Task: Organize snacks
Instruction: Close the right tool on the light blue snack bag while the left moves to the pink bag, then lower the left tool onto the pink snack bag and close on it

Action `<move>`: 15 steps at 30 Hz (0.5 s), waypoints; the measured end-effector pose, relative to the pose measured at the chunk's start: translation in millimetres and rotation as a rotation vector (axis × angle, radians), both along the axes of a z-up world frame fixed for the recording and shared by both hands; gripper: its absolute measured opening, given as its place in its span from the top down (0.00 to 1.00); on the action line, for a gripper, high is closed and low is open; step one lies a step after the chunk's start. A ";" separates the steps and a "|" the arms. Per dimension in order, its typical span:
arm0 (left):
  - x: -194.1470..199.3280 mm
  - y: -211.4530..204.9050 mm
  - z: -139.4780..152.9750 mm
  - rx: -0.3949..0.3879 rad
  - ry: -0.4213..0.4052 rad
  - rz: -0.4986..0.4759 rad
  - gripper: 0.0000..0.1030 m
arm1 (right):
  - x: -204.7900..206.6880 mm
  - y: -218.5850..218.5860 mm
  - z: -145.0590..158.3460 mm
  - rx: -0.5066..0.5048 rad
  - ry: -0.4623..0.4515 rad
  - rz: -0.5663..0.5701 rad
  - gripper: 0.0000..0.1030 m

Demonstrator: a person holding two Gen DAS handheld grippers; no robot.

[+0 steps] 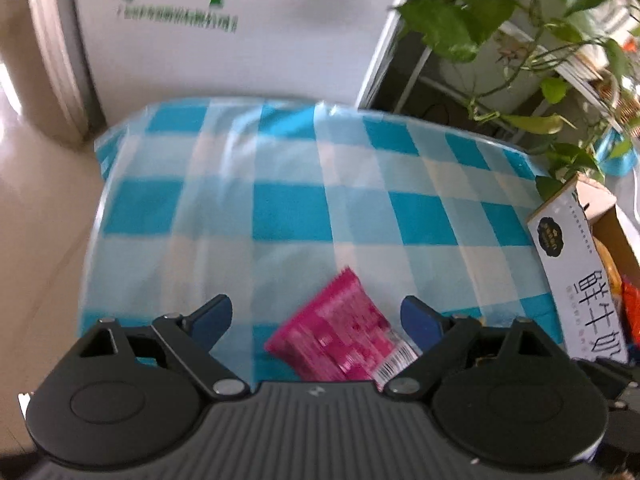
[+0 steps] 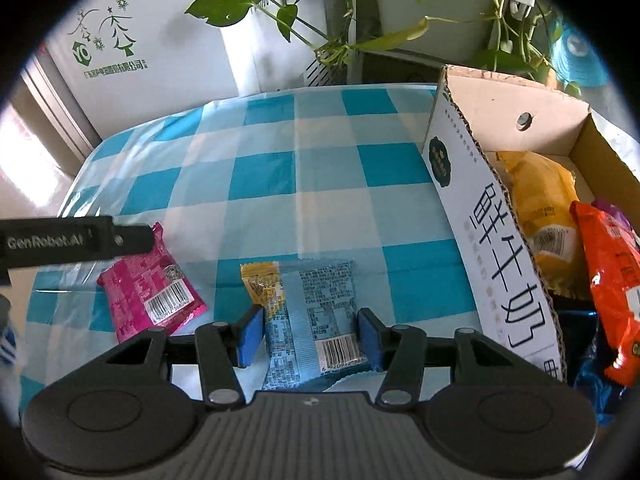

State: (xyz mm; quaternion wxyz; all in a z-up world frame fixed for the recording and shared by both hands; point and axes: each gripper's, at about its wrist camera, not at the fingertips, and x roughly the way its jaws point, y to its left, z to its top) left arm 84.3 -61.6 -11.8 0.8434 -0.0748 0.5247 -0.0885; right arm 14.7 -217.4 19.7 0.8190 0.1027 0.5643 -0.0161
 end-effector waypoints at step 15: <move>-12.2 -21.3 -9.8 0.151 -0.072 -0.162 0.26 | -4.2 -3.3 1.8 0.018 -0.003 0.015 0.44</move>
